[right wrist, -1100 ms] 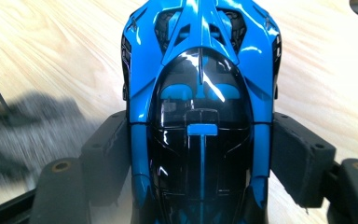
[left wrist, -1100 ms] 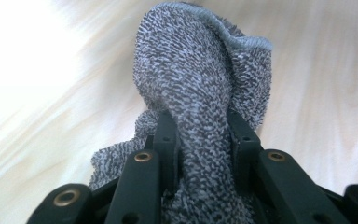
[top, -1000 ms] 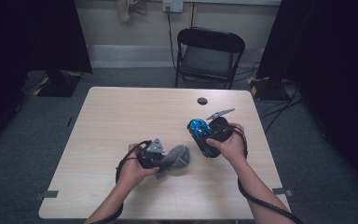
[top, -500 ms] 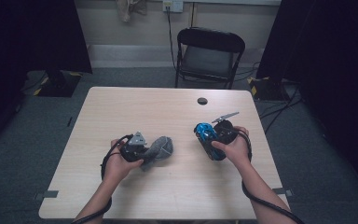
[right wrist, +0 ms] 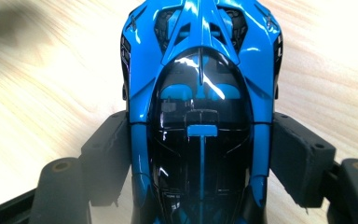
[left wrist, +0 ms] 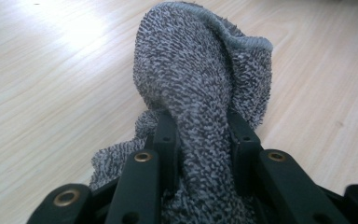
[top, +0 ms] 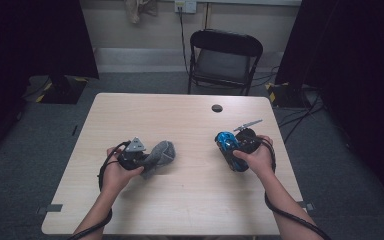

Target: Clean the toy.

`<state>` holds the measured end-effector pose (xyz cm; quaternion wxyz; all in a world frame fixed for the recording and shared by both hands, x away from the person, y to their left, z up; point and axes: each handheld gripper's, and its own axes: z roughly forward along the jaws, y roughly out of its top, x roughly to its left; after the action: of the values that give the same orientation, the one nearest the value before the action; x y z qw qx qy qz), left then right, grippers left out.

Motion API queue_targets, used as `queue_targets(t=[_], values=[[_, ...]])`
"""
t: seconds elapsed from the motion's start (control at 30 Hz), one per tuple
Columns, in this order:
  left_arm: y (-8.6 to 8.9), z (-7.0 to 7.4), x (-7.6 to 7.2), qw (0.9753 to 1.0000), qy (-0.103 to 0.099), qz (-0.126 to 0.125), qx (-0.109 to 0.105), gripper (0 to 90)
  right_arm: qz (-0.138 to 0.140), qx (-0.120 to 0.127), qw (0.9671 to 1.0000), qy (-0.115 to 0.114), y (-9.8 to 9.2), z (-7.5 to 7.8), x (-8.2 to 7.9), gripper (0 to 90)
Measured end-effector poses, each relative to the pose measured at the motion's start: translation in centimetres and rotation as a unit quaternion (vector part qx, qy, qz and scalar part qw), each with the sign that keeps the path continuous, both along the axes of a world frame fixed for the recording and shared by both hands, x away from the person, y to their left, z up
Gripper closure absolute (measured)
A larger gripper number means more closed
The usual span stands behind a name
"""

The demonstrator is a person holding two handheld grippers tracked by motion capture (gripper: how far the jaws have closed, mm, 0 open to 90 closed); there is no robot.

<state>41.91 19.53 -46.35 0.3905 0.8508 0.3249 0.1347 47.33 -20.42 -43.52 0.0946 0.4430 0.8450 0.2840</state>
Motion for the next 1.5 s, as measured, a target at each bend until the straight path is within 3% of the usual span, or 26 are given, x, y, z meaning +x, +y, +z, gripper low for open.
queue_targets(t=[0.17,1.07,1.5], values=[[0.7,-0.1,0.2,0.9999,0.007,0.009,-0.005,70.4,-0.006,-0.001,1.0000,0.003,-0.5,-0.4,0.1,27.6],[3.1,-0.5,1.6,0.9989,0.008,0.047,-0.004,70.4,-0.033,-0.016,0.9992,0.014,-3.5,-1.2,1.6,27.6],[3.5,-0.5,2.1,0.9986,0.006,0.051,-0.008,70.4,-0.045,-0.013,0.9987,0.018,-4.2,-1.7,2.6,27.6]])
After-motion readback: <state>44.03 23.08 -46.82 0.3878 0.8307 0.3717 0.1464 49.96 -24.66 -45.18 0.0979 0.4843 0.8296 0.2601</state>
